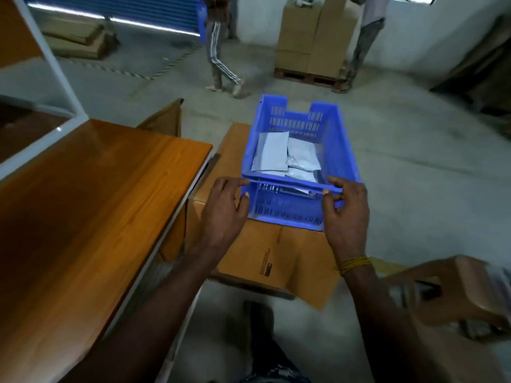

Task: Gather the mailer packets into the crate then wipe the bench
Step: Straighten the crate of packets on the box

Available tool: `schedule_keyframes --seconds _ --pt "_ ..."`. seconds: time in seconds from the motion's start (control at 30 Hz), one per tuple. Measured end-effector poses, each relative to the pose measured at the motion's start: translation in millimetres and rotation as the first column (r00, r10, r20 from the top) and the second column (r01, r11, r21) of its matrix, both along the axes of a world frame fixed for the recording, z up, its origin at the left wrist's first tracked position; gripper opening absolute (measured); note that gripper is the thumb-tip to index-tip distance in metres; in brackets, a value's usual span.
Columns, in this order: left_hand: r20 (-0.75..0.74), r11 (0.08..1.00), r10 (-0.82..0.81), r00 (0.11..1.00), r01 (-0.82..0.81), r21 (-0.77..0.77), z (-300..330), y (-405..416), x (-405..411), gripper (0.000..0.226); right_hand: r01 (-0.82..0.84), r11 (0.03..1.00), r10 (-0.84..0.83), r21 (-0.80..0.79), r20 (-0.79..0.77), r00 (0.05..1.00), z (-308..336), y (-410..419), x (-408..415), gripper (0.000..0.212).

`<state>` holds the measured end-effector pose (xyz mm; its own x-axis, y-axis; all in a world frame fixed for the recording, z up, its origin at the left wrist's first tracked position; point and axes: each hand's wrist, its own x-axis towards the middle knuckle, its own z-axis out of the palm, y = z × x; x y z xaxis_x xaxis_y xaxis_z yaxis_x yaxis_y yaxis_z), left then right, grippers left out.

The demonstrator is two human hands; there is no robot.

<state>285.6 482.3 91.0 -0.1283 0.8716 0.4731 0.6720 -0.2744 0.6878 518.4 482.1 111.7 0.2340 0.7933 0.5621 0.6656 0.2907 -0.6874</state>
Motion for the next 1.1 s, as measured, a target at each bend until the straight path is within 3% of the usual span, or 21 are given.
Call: schedule_keyframes --seconds 0.33,0.53,0.6,0.77,1.1 --pt "-0.216 0.995 -0.006 0.976 -0.016 -0.097 19.9 157.8 21.8 0.033 0.062 0.991 -0.052 -0.118 0.088 0.995 -6.2 146.8 61.2 0.029" --pt "-0.446 0.931 0.038 0.894 -0.193 -0.309 5.6 245.3 38.6 0.037 0.128 0.951 -0.082 -0.28 0.169 0.982 -30.4 224.8 109.7 0.054" --pt "-0.494 0.918 0.042 0.869 -0.229 -0.323 -1.5 262.9 40.2 0.037 0.117 0.938 -0.054 -0.327 0.196 0.979 -38.4 242.9 114.9 0.051" --pt "-0.437 0.924 0.107 0.893 -0.252 -0.288 -14.7 282.2 43.2 0.029 0.107 0.917 -0.051 -0.384 0.153 0.987 -56.3 266.6 119.4 0.038" --pt "-0.258 0.917 0.199 0.945 -0.272 -0.292 -18.3 263.8 46.2 0.019 0.093 0.926 -0.06 -0.367 0.102 0.993 -52.1 258.2 112.6 0.055"
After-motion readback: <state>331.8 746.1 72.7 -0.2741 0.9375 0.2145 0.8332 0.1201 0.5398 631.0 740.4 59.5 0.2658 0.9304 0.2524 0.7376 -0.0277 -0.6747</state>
